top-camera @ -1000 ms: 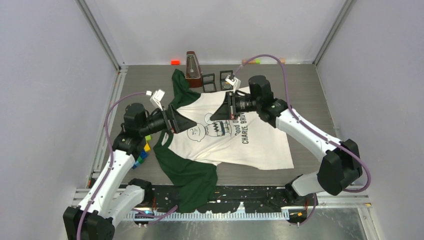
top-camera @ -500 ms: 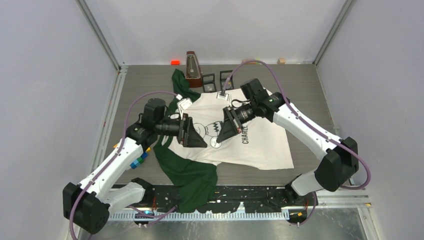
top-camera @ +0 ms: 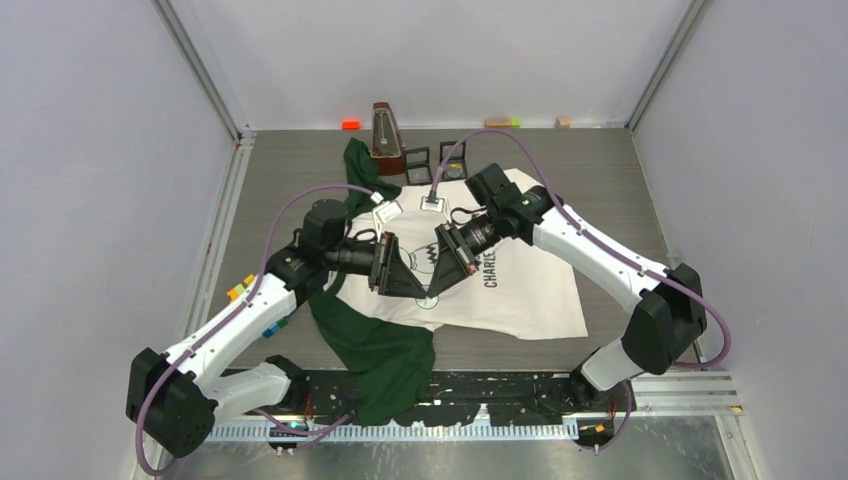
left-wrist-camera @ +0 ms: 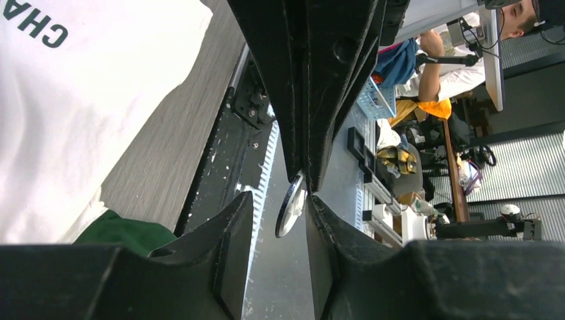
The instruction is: Pin the brooch onto the clothing
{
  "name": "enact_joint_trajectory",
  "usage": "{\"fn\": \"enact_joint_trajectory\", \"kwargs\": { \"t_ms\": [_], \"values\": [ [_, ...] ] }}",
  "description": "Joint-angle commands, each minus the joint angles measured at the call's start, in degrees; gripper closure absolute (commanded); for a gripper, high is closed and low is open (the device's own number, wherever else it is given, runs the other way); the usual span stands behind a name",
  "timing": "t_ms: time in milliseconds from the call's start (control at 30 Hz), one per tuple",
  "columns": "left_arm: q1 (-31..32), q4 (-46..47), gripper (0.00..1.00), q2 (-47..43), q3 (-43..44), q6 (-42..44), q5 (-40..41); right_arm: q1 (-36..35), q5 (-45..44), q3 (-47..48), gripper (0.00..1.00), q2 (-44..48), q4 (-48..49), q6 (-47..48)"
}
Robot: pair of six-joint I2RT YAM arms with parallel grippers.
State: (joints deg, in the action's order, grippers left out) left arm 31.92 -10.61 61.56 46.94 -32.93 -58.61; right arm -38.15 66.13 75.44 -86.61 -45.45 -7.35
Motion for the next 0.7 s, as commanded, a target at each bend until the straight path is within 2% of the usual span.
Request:
{"fn": "enact_joint_trajectory", "kwargs": {
  "t_ms": [0,333,567,667],
  "values": [
    [0.3,4.7,0.64,-0.2,-1.0,-1.6,0.0,-0.3,2.4,3.0,0.99,-0.8,-0.4,1.4],
    [0.3,4.9,0.66,0.1,-1.5,-1.5,-1.3,-0.3,2.6,5.6,1.0,-2.4,-6.3,6.8],
    [0.3,5.1,0.85,0.1,-1.7,-1.7,-1.3,-0.3,2.7,6.2,0.99,-2.9,-8.1,8.3],
    [0.3,5.2,0.99,-0.2,-1.8,-1.9,-1.4,-0.3,2.2,6.4,0.99,-3.1,-9.0,9.3]
  ]
}}
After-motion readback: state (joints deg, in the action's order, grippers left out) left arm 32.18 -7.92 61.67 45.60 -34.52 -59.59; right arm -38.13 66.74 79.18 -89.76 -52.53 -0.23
